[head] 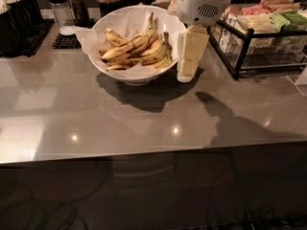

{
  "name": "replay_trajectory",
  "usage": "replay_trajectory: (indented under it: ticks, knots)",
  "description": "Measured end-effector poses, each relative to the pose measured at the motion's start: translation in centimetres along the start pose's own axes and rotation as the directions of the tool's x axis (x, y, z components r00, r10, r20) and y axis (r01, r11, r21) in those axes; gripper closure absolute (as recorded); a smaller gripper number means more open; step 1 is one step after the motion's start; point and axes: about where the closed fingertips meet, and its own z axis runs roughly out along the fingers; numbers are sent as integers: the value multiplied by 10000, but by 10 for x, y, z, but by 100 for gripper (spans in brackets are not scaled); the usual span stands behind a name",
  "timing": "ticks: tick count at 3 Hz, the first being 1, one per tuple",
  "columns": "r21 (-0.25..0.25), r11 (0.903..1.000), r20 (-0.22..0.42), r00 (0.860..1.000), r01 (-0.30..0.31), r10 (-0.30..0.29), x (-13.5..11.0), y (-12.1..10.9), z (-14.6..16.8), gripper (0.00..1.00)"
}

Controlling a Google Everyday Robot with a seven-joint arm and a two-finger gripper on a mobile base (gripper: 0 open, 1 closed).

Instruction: Pick banana from white bowl

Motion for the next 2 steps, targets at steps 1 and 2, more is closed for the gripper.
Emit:
replay_trajectory:
  ticks: [1, 2]
  knots:
    - [2, 10000, 8, 10000, -34, 34, 0, 0, 0, 0]
    - [-72, 9983, 280, 9979, 580, -578, -8, -15, 13, 0]
